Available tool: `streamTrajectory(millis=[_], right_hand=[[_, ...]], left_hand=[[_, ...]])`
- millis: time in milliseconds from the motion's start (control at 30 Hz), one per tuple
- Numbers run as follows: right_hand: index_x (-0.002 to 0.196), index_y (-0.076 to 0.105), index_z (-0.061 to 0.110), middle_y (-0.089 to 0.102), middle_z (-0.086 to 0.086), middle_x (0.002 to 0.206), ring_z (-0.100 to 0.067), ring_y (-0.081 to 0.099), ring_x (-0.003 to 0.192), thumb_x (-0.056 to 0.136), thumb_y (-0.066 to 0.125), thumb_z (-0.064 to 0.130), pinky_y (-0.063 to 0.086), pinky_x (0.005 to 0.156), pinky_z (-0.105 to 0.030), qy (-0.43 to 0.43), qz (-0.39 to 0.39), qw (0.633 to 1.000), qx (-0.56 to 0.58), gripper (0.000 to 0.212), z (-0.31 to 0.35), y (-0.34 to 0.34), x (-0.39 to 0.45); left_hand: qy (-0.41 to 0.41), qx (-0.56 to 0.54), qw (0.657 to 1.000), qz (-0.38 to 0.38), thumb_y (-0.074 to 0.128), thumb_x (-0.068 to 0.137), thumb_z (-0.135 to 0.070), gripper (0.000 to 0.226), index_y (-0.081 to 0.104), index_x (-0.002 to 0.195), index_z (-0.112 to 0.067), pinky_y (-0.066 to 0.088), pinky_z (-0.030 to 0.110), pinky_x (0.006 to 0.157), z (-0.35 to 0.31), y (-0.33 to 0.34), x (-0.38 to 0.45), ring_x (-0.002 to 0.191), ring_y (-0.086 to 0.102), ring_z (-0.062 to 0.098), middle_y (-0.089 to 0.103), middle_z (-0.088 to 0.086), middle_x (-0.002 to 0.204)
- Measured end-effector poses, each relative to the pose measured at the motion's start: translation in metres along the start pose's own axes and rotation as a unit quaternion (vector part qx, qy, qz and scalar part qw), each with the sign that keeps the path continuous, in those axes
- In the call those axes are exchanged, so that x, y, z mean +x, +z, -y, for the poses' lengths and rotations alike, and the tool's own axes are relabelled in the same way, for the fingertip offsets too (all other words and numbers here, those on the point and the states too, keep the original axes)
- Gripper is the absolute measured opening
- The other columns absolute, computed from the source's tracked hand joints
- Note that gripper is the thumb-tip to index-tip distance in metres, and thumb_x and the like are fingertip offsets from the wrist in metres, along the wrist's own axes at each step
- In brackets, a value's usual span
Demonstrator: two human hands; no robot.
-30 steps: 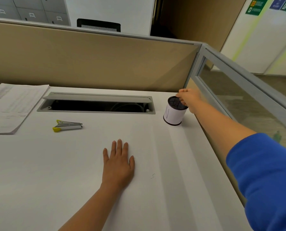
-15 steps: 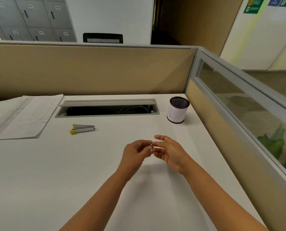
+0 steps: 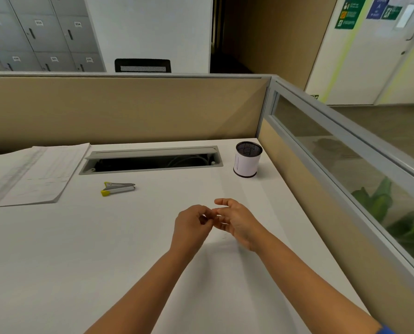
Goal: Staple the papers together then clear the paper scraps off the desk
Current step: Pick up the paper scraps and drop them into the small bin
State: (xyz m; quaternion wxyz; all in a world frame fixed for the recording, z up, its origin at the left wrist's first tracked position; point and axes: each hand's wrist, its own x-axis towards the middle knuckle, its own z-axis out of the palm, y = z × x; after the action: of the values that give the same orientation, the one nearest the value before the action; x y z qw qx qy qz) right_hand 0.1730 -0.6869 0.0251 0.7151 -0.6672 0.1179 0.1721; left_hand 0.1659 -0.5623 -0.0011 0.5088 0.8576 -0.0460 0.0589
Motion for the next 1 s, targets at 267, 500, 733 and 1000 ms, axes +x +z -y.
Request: streamTrajectory(millis=[267,500,733,1000], right_hand=[[0.112,0.054,0.013,0.062,-0.011,0.109,-0.017,0.06,0.092,0.092,0.047,0.007,0.05,0.089,-0.028,-0.025,-0.057,0.99,-0.13,0.022,-0.005,-0.008,0.005],[0.141,0.032,0.006,0.028,-0.012,0.152,-0.024,0.026,0.141,0.098,0.039,0.029,0.022,0.114,-0.033,-0.037,-0.097,0.853,-0.511,0.05,-0.04,-0.043,0.006],[0.144,-0.02,0.01,-0.03,-0.005,0.152,-0.012,-0.036,0.132,0.049,-0.014,0.083,-0.016,0.115,-0.048,-0.049,-0.053,0.756,-0.651,0.12,-0.098,-0.014,-0.01],[0.147,-0.012,0.024,-0.024,-0.007,0.155,-0.018,-0.027,0.141,0.05,-0.019,0.079,-0.014,0.115,-0.05,-0.118,0.004,0.732,-0.671,0.112,-0.094,0.016,0.023]], left_hand=[[-0.036,-0.02,0.999,-0.017,0.06,0.08,-0.001,0.018,0.068,0.078,-0.017,0.05,0.02,0.07,0.015,-0.001,0.003,0.077,0.064,0.014,0.068,-0.002,0.083],[-0.07,0.175,0.978,-0.09,0.055,0.084,-0.005,0.027,0.063,0.109,-0.008,0.039,0.034,0.096,0.082,-0.031,-0.001,0.115,0.052,0.026,0.062,0.007,0.118],[-0.105,0.324,0.935,-0.102,0.041,0.09,-0.011,0.037,0.05,0.125,-0.001,0.022,0.047,0.111,0.114,-0.036,-0.006,0.132,0.035,0.031,0.046,0.016,0.136],[-0.103,0.35,0.927,-0.086,0.035,0.092,-0.012,0.04,0.044,0.13,-0.003,0.018,0.049,0.113,0.118,-0.033,-0.004,0.137,0.027,0.031,0.04,0.016,0.142]])
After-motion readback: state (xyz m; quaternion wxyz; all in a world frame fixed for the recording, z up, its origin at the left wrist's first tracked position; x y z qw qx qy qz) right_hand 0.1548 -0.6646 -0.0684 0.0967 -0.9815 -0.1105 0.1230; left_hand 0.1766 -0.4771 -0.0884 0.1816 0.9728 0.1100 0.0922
